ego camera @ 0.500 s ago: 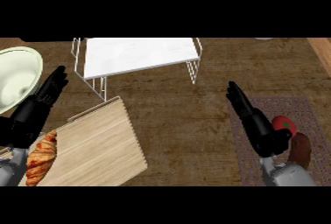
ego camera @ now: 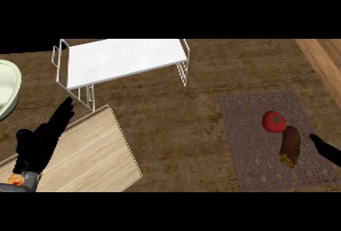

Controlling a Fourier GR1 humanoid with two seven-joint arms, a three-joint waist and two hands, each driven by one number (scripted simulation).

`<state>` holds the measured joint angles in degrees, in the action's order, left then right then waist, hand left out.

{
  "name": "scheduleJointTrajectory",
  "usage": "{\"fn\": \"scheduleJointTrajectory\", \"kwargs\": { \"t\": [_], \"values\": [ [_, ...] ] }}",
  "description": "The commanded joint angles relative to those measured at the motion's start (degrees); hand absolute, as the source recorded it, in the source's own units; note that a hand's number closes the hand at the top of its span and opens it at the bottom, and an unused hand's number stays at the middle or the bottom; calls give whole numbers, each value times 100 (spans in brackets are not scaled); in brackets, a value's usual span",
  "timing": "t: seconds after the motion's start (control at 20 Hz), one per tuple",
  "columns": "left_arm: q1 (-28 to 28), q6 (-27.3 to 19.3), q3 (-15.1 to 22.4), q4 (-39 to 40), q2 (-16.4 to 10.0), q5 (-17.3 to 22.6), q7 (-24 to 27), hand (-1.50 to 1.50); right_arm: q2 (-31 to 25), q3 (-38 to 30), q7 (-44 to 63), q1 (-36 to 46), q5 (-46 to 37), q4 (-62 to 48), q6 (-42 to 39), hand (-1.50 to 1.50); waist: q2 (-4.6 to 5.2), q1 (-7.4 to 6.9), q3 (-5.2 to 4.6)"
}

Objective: Pick the tomato from the placemat and place it in the tiered shelf

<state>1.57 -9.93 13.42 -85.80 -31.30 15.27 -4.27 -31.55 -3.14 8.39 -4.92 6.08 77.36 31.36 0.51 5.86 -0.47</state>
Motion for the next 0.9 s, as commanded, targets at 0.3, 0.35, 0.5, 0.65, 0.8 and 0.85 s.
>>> {"fn": "scheduleJointTrajectory", "kwargs": {
  "t": [0.3,0.35,0.5,0.65,0.8,0.85],
  "values": [
    [-213,282,285,342,500,-139,188,0,323,-965,-773,-1230,625,1234,-65,-150,-65,-492,43],
    [-155,185,460,544,731,-368,346,0,257,-940,-835,-918,537,963,-150,-150,-54,-527,45],
    [6,277,422,1044,881,-460,667,0,-82,-483,455,-1221,228,2099,-80,-150,-48,-519,34],
    [48,264,416,644,756,-399,271,0,-571,26,1928,-969,53,2482,-226,-150,-34,-607,25],
    [83,299,468,552,737,-428,234,0,-1424,340,2970,-994,-452,2402,-549,-150,1,-734,7],
    [25,211,541,724,895,-499,395,0,-1628,531,3067,-1228,-776,2271,-644,-150,33,-721,-7]
  ]
}}
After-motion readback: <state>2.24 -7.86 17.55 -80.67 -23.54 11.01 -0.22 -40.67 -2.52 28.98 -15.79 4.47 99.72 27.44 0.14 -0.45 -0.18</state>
